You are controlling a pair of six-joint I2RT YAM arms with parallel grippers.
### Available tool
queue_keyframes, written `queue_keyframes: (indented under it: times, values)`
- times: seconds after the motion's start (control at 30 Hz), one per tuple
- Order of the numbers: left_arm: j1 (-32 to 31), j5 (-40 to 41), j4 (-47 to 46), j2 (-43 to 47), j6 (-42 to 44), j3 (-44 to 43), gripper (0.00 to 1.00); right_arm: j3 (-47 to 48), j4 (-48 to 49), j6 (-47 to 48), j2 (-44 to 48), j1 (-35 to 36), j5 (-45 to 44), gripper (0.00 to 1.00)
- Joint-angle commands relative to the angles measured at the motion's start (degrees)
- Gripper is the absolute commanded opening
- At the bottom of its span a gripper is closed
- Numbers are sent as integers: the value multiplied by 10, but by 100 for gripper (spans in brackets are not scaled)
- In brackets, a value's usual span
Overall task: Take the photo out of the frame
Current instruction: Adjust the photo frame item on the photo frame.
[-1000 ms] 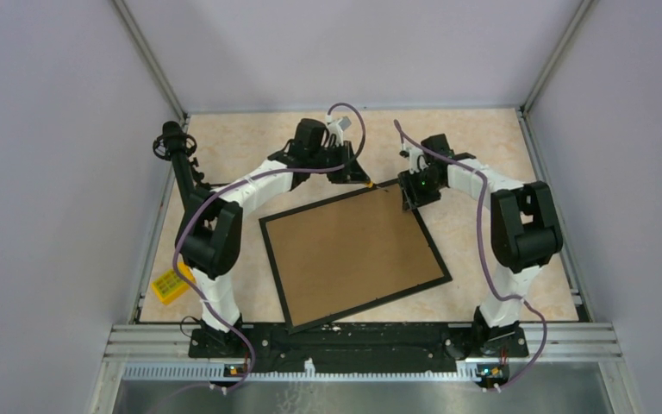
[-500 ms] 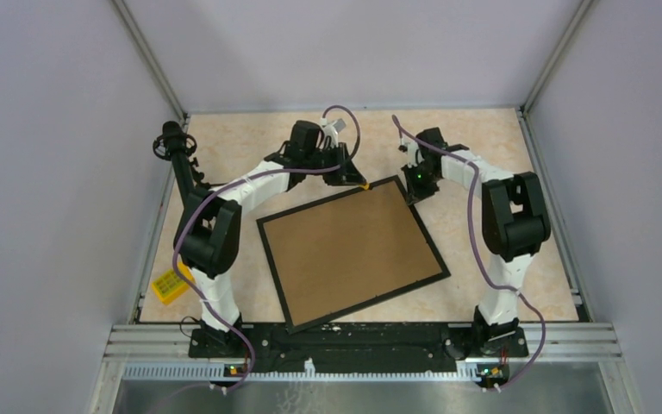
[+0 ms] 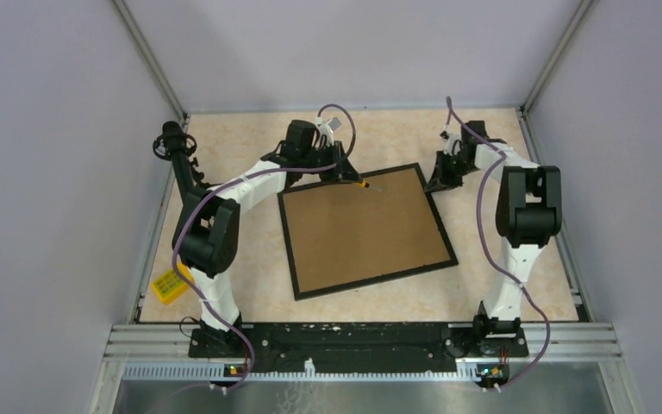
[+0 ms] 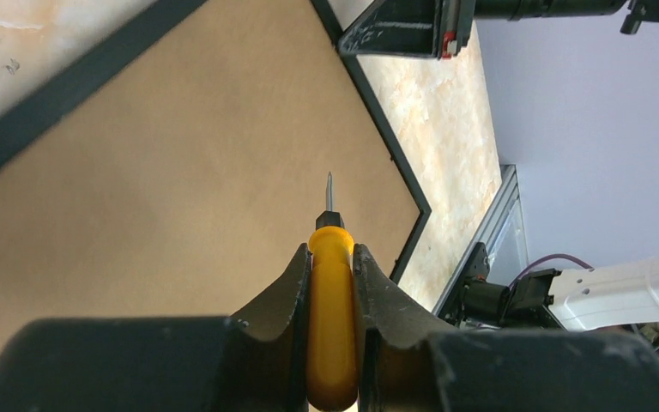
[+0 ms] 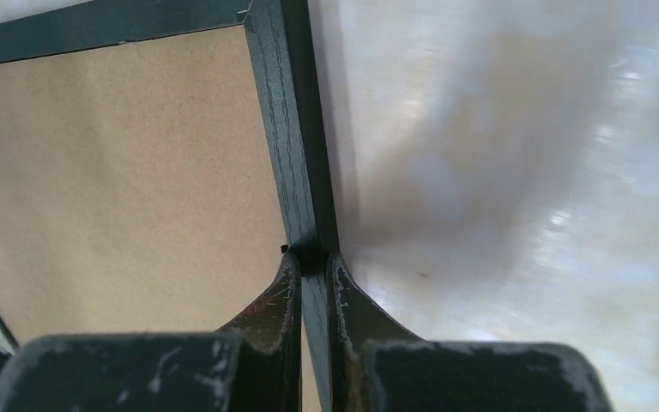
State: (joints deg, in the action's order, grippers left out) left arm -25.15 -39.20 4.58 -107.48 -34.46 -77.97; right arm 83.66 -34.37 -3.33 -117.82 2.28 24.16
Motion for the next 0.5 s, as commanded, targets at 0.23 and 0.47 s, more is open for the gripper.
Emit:
queue_keyframes:
  times: [0.23, 0.47]
  values:
    - [6, -13, -28, 15, -10, 3, 0, -133, -42, 67, 88, -73, 48, 51]
    - [6, -20, -37, 10, -21, 6, 0, -149, -82, 73, 91, -69, 38, 47]
